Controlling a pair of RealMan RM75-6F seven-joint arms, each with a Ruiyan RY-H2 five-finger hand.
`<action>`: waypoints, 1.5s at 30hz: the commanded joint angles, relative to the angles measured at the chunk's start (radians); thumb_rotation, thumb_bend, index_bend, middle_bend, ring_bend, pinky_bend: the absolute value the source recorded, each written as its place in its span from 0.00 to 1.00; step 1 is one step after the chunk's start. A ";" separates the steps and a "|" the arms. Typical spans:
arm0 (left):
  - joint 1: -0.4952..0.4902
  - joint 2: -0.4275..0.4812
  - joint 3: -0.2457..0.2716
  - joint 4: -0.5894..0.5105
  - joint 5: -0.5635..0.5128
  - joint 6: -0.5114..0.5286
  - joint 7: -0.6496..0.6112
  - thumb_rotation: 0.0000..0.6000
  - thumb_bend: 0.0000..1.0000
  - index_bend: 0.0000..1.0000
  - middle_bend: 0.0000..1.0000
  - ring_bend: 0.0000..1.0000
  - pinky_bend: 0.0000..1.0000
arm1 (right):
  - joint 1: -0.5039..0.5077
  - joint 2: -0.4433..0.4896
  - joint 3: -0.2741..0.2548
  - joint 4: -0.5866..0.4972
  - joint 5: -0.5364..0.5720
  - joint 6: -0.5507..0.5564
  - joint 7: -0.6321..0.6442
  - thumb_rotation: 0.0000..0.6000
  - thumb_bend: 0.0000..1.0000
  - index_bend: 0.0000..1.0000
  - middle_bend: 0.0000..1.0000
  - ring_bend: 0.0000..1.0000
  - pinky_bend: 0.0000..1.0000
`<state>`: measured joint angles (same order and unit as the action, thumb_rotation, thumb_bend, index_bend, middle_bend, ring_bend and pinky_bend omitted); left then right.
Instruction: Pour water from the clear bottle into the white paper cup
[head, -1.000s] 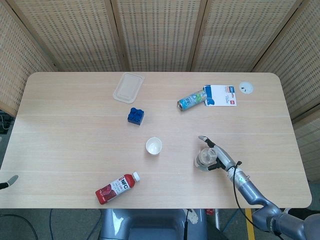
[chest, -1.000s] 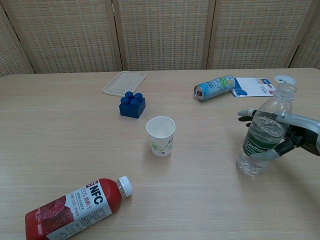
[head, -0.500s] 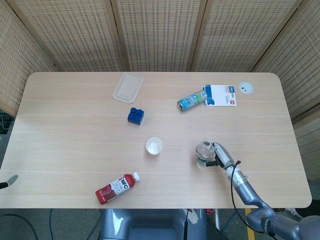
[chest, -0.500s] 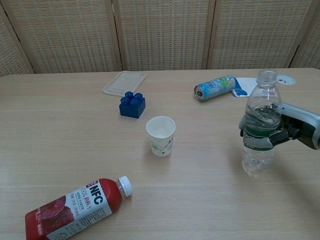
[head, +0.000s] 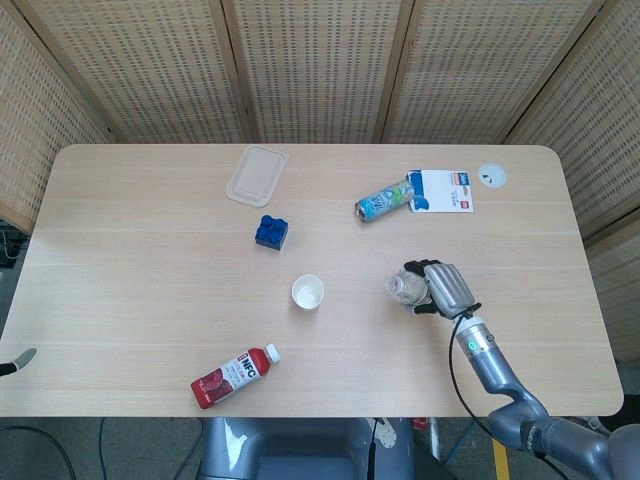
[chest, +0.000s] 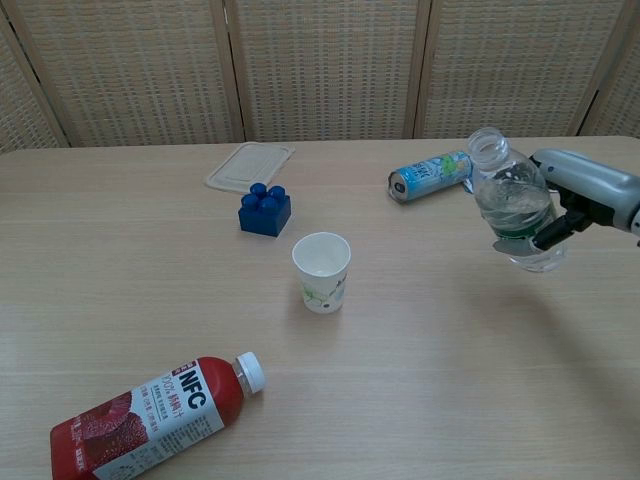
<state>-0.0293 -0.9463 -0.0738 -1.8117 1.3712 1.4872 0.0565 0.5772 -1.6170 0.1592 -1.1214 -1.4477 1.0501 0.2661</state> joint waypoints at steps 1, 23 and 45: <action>0.000 0.001 0.000 -0.001 0.000 0.001 -0.001 1.00 0.10 0.00 0.00 0.00 0.00 | 0.063 0.055 0.055 -0.121 0.087 -0.046 -0.376 1.00 0.85 0.56 0.55 0.46 0.68; -0.007 0.017 -0.001 0.003 -0.014 -0.021 -0.044 1.00 0.10 0.00 0.00 0.00 0.00 | 0.154 -0.067 0.103 -0.243 0.491 -0.001 -0.991 1.00 0.86 0.56 0.55 0.48 0.70; -0.021 0.031 -0.001 0.003 -0.026 -0.052 -0.072 1.00 0.10 0.00 0.00 0.00 0.00 | 0.263 -0.152 0.124 -0.285 0.702 0.124 -1.279 1.00 0.86 0.56 0.55 0.48 0.70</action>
<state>-0.0505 -0.9159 -0.0745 -1.8088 1.3460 1.4359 -0.0150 0.8380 -1.7669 0.2849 -1.4088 -0.7464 1.1720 -1.0099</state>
